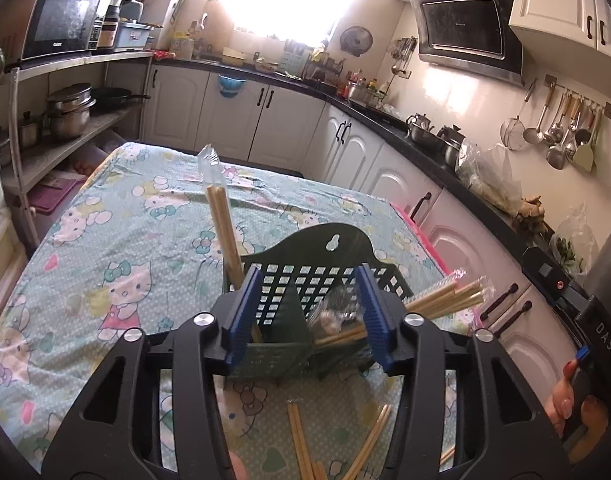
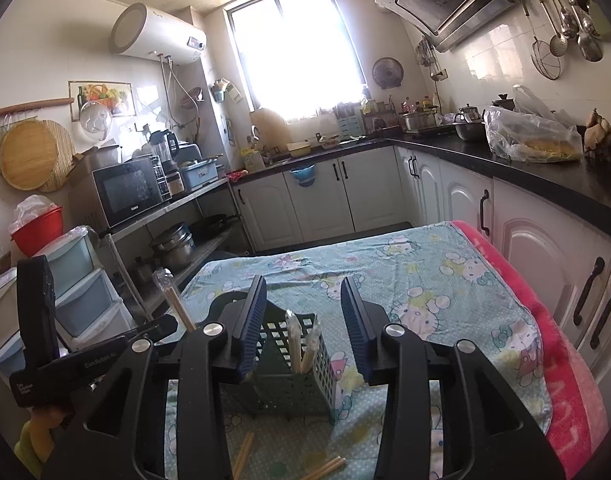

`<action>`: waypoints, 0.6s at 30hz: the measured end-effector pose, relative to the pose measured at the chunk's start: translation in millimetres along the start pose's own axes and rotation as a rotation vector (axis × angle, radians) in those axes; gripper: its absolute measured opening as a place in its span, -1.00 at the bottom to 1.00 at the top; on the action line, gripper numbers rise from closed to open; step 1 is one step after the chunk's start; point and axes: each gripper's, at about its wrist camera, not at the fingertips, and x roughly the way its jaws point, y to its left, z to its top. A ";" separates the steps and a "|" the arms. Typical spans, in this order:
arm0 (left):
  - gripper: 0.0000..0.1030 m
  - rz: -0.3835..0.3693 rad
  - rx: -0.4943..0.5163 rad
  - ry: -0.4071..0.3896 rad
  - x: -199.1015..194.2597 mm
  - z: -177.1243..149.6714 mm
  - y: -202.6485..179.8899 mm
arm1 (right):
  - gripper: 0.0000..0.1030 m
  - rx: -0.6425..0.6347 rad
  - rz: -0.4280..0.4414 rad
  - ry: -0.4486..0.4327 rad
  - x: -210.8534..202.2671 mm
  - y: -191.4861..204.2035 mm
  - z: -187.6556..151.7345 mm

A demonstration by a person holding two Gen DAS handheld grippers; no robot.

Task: Organize utensils
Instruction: 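Open the left tool releasing chopsticks into the holder while the right tool opens, then pull both open tools back from the holder down toward the loose chopsticks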

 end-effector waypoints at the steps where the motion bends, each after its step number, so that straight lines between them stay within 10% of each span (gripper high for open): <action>1: -0.12 0.000 -0.002 0.001 -1.4 -1.2 0.7 | -0.22 0.002 -0.001 0.001 -1.1 -0.5 -0.6; 18: 0.51 -0.041 0.009 0.005 -26.7 -10.6 1.3 | 0.12 0.006 -0.020 0.019 -20.3 -2.1 -19.3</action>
